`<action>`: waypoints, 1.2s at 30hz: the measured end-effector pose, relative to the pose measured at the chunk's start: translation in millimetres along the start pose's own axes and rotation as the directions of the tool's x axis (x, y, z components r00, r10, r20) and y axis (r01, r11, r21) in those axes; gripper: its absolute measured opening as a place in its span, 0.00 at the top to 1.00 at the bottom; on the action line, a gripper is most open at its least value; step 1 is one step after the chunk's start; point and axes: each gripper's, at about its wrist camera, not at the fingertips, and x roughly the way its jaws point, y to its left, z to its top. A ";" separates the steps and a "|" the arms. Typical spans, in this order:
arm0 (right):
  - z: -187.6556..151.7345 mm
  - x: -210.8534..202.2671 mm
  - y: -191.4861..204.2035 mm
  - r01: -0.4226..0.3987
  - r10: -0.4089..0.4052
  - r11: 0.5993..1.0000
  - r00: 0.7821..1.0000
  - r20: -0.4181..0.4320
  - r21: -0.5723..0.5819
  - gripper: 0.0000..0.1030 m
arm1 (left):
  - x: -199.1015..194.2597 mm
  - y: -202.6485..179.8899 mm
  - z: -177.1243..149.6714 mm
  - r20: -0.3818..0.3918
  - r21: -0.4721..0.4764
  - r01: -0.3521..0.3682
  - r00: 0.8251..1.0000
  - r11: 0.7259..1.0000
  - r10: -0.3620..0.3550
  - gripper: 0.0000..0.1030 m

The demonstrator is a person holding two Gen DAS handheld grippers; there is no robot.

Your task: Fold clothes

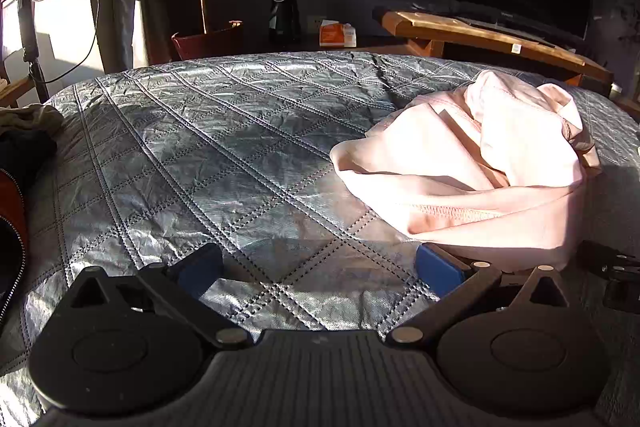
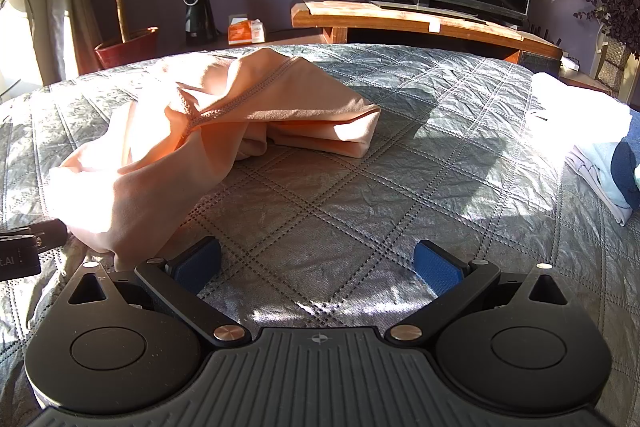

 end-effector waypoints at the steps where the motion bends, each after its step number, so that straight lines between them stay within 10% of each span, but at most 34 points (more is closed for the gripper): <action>1: 0.0 0.0 0.0 0.000 0.000 1.000 1.000 0.000 0.000 0.00 | 0.0 0.0 0.0 0.000 0.000 0.000 1.000 1.000 0.000 0.00; 21: 0.1 0.5 -0.2 0.000 0.000 1.000 1.000 0.000 0.000 0.00 | -0.5 3.0 8.8 -0.072 0.032 0.030 0.997 0.999 -0.028 0.01; 36: 0.1 0.3 -0.1 0.000 0.000 1.000 1.000 0.000 -0.001 0.00 | -34.3 12.6 93.3 -0.097 0.014 0.076 0.993 0.997 -0.075 0.01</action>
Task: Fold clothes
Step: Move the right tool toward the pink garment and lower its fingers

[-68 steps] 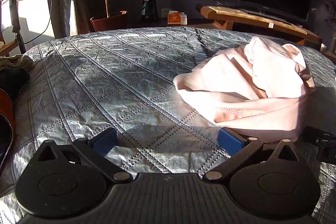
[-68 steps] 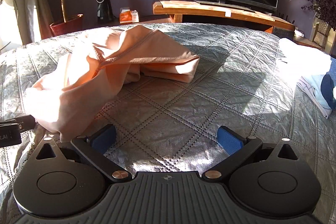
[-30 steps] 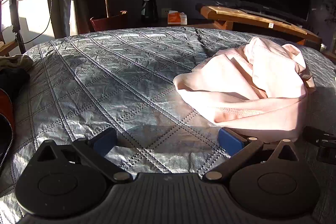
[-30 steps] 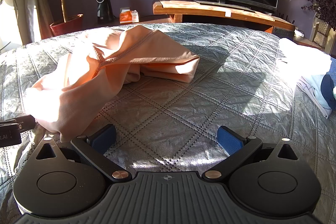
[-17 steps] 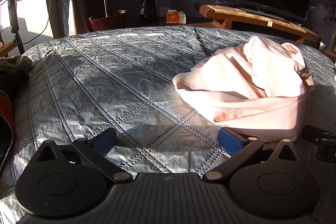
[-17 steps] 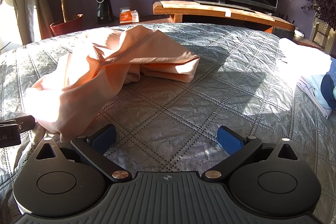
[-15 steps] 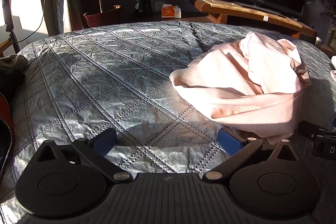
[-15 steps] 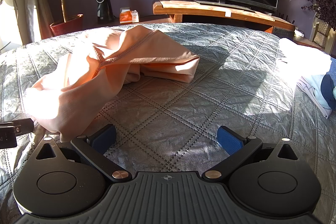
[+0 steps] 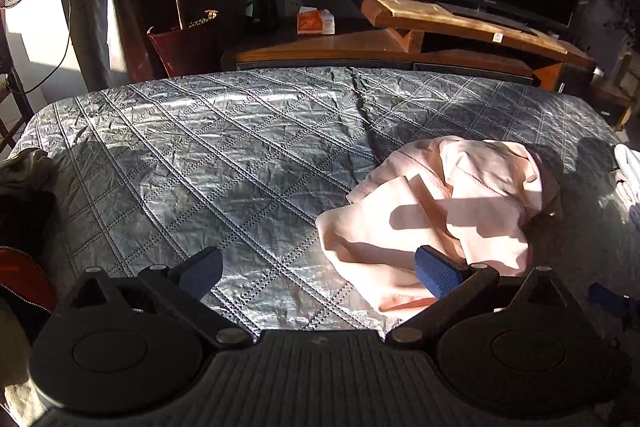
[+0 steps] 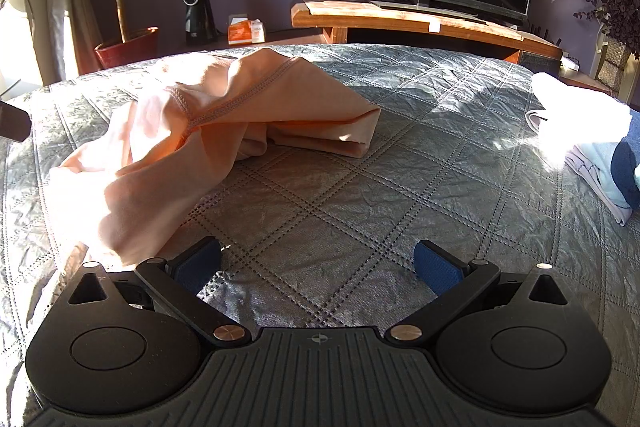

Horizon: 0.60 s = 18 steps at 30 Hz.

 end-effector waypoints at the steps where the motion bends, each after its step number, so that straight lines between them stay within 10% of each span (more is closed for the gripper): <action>1: 0.0 0.1 0.0 0.000 0.000 1.000 1.000 0.000 0.000 0.00 | -4.7 4.1 3.3 0.017 -0.009 0.004 1.000 1.000 -0.004 0.02; 14: 8.6 -9.1 -6.6 -0.019 0.018 1.000 1.000 -0.022 -0.021 0.02 | -36.0 44.5 26.2 0.147 -0.135 0.049 0.989 0.990 -0.029 0.06; 18: 17.6 -43.3 -2.3 -0.013 0.028 0.991 0.993 0.115 -0.133 0.02 | -32.2 50.3 28.9 0.110 -0.159 0.006 0.994 0.987 0.011 0.08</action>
